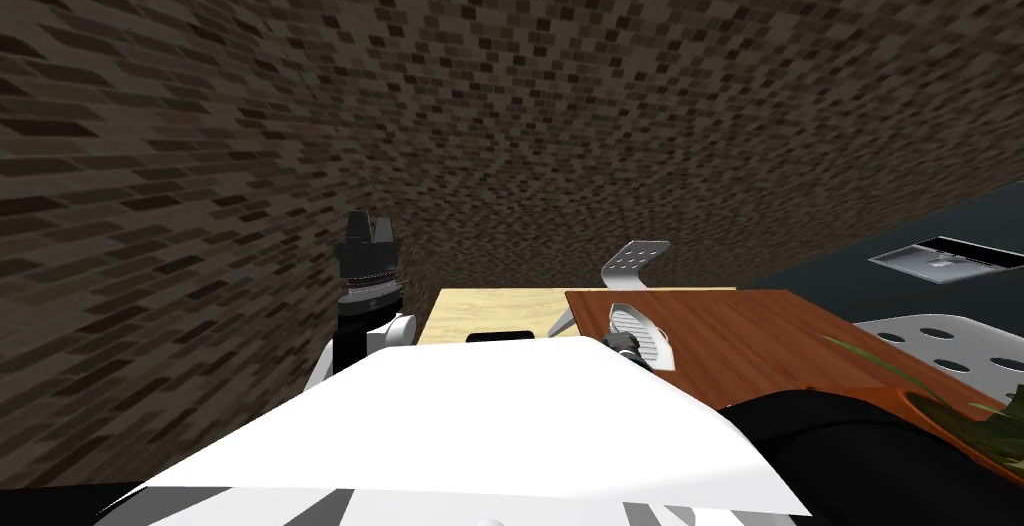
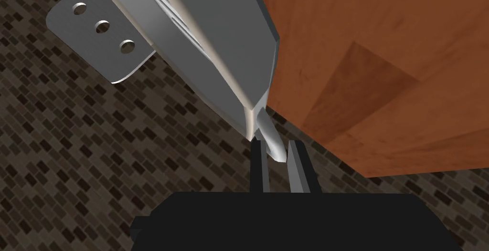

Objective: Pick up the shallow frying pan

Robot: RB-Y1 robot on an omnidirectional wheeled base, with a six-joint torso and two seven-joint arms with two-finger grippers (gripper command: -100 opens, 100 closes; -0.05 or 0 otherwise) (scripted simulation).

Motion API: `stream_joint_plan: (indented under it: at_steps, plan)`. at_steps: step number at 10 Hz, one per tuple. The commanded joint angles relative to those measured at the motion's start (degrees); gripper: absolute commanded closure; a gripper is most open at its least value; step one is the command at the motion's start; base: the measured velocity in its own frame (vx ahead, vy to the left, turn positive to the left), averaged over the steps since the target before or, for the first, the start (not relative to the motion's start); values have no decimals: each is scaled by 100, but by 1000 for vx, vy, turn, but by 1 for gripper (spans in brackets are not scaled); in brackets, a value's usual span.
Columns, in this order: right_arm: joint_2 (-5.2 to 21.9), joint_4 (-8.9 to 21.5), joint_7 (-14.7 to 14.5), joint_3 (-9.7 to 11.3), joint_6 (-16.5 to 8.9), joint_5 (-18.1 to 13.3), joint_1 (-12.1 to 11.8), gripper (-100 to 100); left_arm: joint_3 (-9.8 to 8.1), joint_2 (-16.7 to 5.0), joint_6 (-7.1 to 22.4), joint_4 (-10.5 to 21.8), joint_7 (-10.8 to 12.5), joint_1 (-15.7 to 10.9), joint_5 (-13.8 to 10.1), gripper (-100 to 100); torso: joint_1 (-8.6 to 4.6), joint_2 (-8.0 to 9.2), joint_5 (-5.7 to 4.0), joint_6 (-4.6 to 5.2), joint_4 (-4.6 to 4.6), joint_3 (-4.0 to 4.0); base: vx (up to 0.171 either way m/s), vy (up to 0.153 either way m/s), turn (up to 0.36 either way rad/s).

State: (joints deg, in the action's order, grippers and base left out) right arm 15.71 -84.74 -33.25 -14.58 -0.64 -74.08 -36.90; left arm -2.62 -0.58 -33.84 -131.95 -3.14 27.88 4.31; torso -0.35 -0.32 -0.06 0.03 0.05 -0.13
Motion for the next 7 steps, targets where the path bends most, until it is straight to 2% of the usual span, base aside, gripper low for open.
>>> stream_joint_plan:
  at_steps: [1,2,3,4,5,6,7]
  plan:
    - [1,-98,123,67,286,-286,30,100,0,0,0,0,0,0,0,0,0,0,0,0,0,0,112,11,-516]
    - [1,-98,123,67,310,-471,30,100,0,0,0,0,0,0,0,0,8,-6,-1,3,-5,-5,65,16,-219]
    - [1,-98,123,67,310,-598,30,100,1,0,0,0,0,-2,0,0,7,2,1,-9,-1,0,20,1,7]
    - [-90,-138,346,-29,535,-780,213,100,1,0,0,0,0,-3,0,0,0,12,-3,-18,4,6,96,-11,-364]
    - [-90,-138,346,-29,522,-910,213,100,0,0,0,0,0,0,0,0,-3,-10,-1,-12,1,-4,110,9,-419]
    - [-90,-138,346,-29,615,-1076,213,100,0,0,0,0,0,-1,0,0,0,-16,-2,-11,-3,-10,63,15,-269]
    - [-90,-138,346,-29,783,-1250,213,100,1,0,0,0,0,-1,0,0,1,-5,-2,-12,-2,-4,21,9,-55]
